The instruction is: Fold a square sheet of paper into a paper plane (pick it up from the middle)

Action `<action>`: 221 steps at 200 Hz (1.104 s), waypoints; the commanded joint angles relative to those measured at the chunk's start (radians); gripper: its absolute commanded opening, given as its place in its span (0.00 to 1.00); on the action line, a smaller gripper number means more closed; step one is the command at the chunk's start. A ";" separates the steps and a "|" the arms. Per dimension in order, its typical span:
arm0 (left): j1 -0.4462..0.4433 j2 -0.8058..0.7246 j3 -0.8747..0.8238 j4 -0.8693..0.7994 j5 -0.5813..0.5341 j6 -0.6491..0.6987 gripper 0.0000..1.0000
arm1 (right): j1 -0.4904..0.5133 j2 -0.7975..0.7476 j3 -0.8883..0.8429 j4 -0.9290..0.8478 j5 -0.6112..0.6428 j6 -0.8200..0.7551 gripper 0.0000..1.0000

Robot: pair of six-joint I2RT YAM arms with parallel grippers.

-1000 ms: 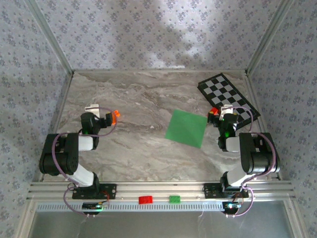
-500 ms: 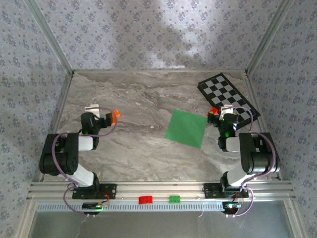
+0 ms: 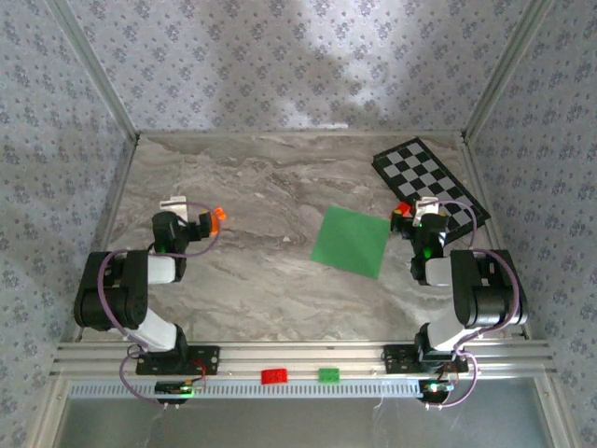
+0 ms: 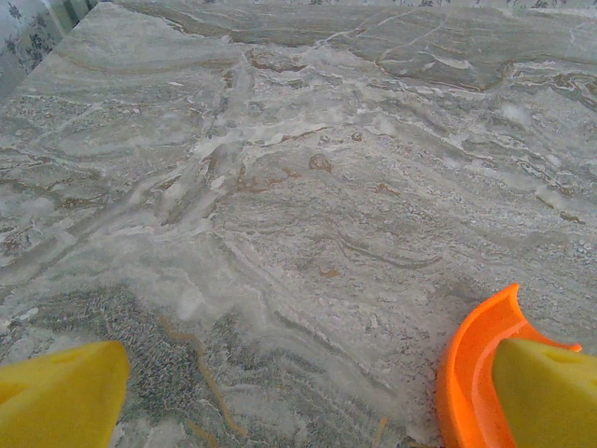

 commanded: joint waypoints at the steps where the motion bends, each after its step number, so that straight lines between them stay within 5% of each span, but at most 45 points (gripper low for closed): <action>1: 0.003 0.004 0.022 0.007 0.023 0.015 1.00 | -0.010 0.007 0.024 -0.022 -0.033 0.010 1.00; 61: 0.010 -0.047 -0.006 0.025 0.078 0.029 1.00 | 0.044 -0.042 -0.041 0.079 0.089 -0.023 1.00; 87: 0.025 -0.217 0.044 -0.244 0.090 -0.008 1.00 | 0.036 -0.230 0.105 -0.387 0.039 0.009 1.00; 117: 0.028 -0.395 0.018 -0.303 0.088 -0.159 1.00 | 0.034 -0.340 0.241 -0.715 0.046 0.217 1.00; 140: 0.029 -0.547 0.098 -0.630 0.011 -0.421 1.00 | 0.013 -0.307 0.460 -1.124 -0.143 0.456 1.00; 151: 0.033 -0.617 0.150 -0.834 -0.019 -0.537 1.00 | -0.006 -0.259 0.556 -1.283 -0.342 0.522 1.00; 173: 0.037 -0.742 0.162 -0.984 0.070 -0.546 1.00 | -0.035 -0.150 0.580 -1.262 -0.630 0.592 1.00; 188: 0.039 -0.798 0.145 -1.039 0.128 -0.590 1.00 | -0.038 -0.110 0.506 -1.076 -0.777 0.710 0.97; 221: 0.042 -0.805 0.180 -1.190 0.273 -0.616 1.00 | 0.151 -0.110 0.558 -1.221 -0.504 0.635 0.97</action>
